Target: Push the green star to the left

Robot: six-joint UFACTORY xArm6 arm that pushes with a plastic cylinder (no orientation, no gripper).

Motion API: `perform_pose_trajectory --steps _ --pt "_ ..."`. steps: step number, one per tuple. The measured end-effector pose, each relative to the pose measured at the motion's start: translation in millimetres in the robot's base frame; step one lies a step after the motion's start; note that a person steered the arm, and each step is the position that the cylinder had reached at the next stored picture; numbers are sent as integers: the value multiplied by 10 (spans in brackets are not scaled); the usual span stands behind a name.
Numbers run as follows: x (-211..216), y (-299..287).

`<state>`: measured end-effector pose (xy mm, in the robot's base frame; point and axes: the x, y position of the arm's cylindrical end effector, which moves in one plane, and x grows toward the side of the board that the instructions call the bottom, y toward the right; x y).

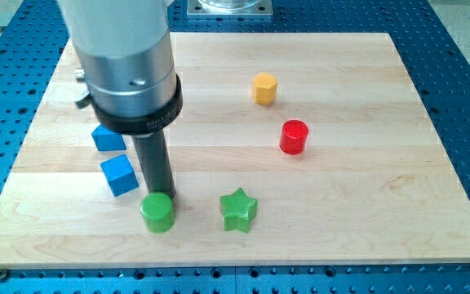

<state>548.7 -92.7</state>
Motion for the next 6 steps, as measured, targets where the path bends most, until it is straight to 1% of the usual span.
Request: perform_pose_trajectory --steps 1,2,3,4,5,6 --pt "69 102" --pt "-307 718" --pt "-347 1423" --pt "-100 1781" --pt "168 1643" --pt "228 1410"
